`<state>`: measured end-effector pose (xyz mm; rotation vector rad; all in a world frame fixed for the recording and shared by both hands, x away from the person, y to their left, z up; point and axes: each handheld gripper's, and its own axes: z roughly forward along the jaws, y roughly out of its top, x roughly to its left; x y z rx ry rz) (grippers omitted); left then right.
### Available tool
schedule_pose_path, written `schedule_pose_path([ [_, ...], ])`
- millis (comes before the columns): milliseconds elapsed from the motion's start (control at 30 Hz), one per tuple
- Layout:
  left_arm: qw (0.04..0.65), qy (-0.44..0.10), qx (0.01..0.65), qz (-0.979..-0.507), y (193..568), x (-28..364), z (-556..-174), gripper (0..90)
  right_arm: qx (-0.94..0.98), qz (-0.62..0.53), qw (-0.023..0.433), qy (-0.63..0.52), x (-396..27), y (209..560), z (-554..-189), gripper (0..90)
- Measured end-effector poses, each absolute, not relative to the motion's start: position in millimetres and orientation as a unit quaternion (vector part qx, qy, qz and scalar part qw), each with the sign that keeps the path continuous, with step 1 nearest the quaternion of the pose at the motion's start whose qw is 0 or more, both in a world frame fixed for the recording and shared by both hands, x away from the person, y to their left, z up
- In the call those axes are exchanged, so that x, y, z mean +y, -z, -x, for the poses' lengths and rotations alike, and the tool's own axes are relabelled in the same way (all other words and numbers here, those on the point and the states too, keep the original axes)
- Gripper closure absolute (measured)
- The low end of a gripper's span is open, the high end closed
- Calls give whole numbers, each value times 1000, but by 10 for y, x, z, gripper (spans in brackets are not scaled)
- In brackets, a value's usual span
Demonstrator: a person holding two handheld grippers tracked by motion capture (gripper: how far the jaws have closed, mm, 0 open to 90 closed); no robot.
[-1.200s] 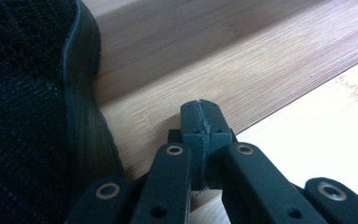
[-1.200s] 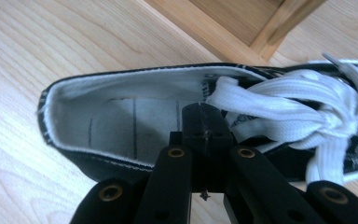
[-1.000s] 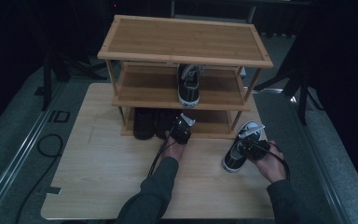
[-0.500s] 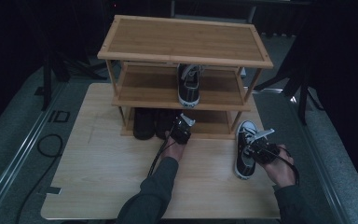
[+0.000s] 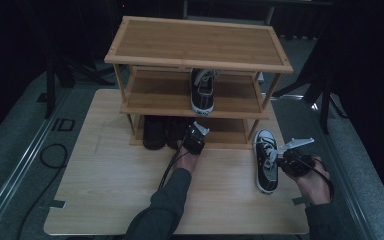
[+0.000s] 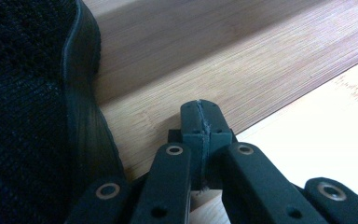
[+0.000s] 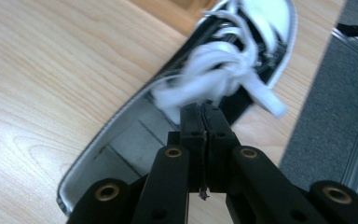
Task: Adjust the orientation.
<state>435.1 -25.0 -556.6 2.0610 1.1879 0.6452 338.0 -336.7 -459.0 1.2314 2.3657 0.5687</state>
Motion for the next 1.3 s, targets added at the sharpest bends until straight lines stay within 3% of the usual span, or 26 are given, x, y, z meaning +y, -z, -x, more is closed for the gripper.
schedule_pose_path([
  [367,332,-247,455,-789,5565,-249,-4350,898,830,-478,186,-218,-3411,4675,-3466,794],
  [833,333,-246,455,-788,5567,-247,-4352,898,802,-535,177,-197,-3346,4873,-3692,770],
  [900,334,-246,455,-788,5567,-246,-4353,898,799,-540,174,-199,-3351,4900,-3714,777],
  [1000,334,-246,455,-788,5567,-245,-4353,898,798,-542,166,-203,-3358,4896,-3714,866],
  [1300,334,-245,454,-788,5567,-244,-4352,898,791,-547,189,-199,-3426,4835,-3601,881],
])
